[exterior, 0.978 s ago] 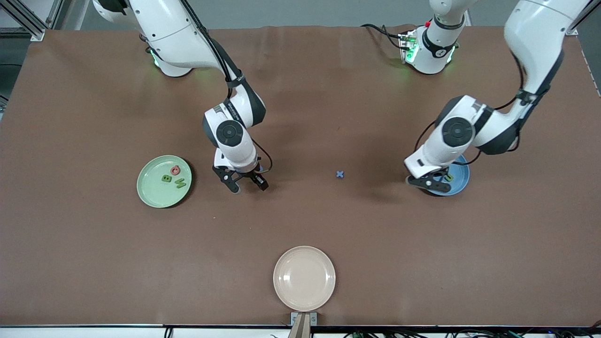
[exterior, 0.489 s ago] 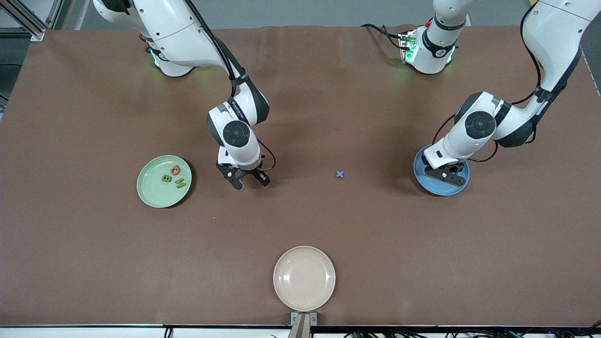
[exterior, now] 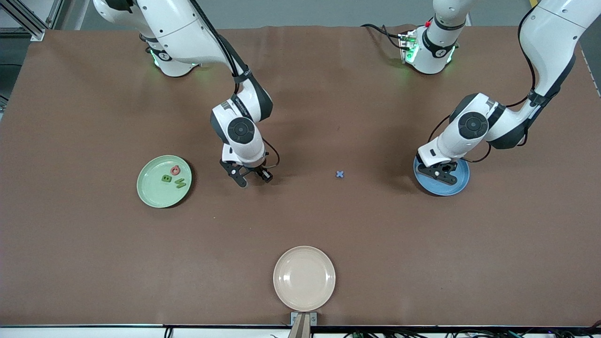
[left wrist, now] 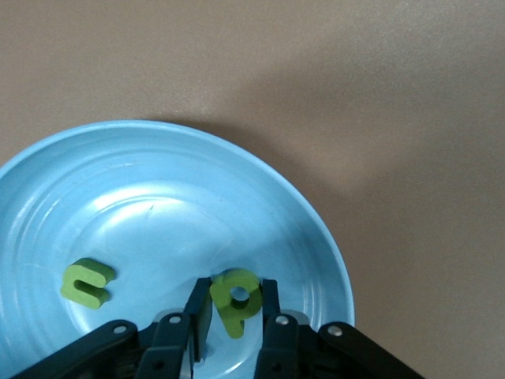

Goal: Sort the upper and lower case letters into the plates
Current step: 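Drop the p in the blue plate while the right gripper grasps the blue G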

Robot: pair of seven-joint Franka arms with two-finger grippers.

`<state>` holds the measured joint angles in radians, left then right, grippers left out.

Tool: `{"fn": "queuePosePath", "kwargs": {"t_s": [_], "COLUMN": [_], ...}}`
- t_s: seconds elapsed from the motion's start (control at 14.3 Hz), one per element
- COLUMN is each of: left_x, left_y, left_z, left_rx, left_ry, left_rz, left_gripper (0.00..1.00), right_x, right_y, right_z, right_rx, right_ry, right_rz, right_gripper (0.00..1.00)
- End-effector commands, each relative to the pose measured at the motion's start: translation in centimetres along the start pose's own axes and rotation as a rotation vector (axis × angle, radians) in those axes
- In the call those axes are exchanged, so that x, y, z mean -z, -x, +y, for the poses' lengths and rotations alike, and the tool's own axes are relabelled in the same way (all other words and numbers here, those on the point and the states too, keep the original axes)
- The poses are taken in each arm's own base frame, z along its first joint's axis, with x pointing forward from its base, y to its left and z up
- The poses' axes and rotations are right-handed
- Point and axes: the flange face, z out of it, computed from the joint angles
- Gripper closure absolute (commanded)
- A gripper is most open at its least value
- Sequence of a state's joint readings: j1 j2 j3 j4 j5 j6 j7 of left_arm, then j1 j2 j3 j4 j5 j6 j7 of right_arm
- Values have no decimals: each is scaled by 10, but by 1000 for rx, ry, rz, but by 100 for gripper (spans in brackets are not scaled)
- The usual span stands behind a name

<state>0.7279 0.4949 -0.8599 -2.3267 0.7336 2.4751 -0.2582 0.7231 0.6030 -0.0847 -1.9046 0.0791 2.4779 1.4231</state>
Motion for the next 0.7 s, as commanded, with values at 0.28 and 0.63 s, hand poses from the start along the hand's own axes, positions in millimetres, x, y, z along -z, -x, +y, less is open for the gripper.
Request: {"fn": "queuePosePath", "kwargs": {"t_s": [0.28, 0.63], "left_x": [28, 96], "left_y": [-18, -65], "left_z": [3, 59], "left_rx": [7, 181], "left_ry": [-42, -18], "left_rz": [38, 10], "left_gripper": [0, 0], "right_x": [30, 116], "right_y": [-28, -159], "right_z": [13, 65], "right_rx": [-3, 158], "right_ry": [24, 51], "right_rz": [-9, -64], "right_gripper": [100, 100]}}
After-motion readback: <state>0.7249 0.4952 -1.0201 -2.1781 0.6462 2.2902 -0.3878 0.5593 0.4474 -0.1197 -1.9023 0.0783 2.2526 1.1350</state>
